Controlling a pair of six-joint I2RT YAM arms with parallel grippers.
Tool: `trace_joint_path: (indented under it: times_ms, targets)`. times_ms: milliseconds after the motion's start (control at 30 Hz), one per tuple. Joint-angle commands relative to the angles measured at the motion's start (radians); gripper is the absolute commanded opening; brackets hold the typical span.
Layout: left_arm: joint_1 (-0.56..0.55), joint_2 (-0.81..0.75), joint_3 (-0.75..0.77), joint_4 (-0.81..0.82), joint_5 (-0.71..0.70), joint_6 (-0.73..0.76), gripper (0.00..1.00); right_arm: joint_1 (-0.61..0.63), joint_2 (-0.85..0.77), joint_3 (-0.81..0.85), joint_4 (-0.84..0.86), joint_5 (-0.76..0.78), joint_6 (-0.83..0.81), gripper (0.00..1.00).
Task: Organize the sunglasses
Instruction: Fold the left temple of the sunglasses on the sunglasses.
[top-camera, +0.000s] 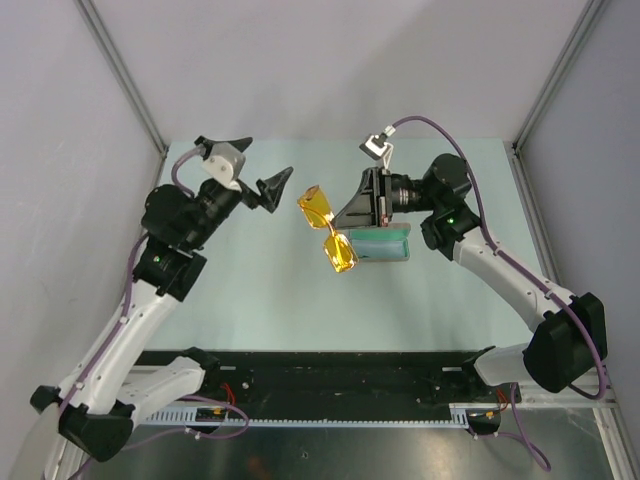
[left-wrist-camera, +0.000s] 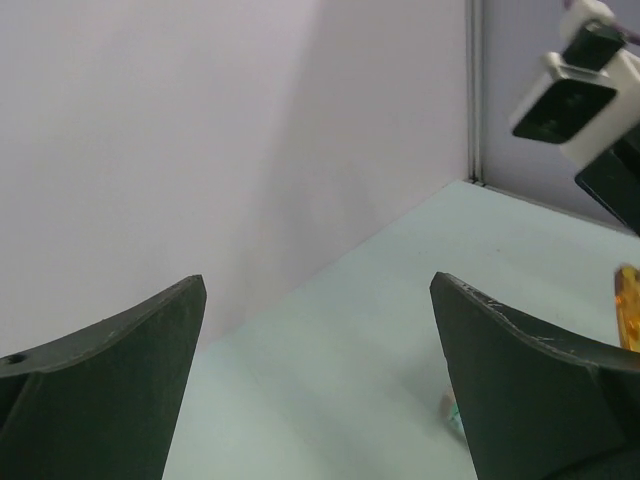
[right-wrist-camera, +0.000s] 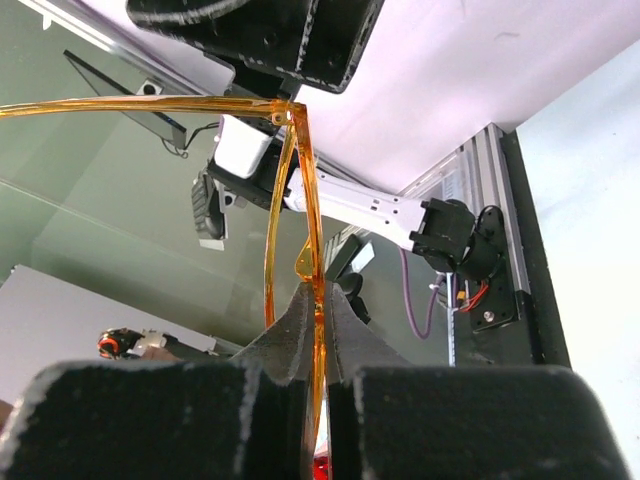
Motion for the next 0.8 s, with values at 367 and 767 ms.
trace_joint_path:
  times_ms: [367,767]
  targets:
    - [0.006,-0.016,0.045,0.148,0.055,-0.415,1.0,-0.014,0.047,0.02,-0.165,0.112,-0.191,0.0]
    - [0.003,0.025,0.018,0.224,0.366,-0.464,1.0,-0.009,0.063,0.02,-0.159,0.119,-0.207,0.0]
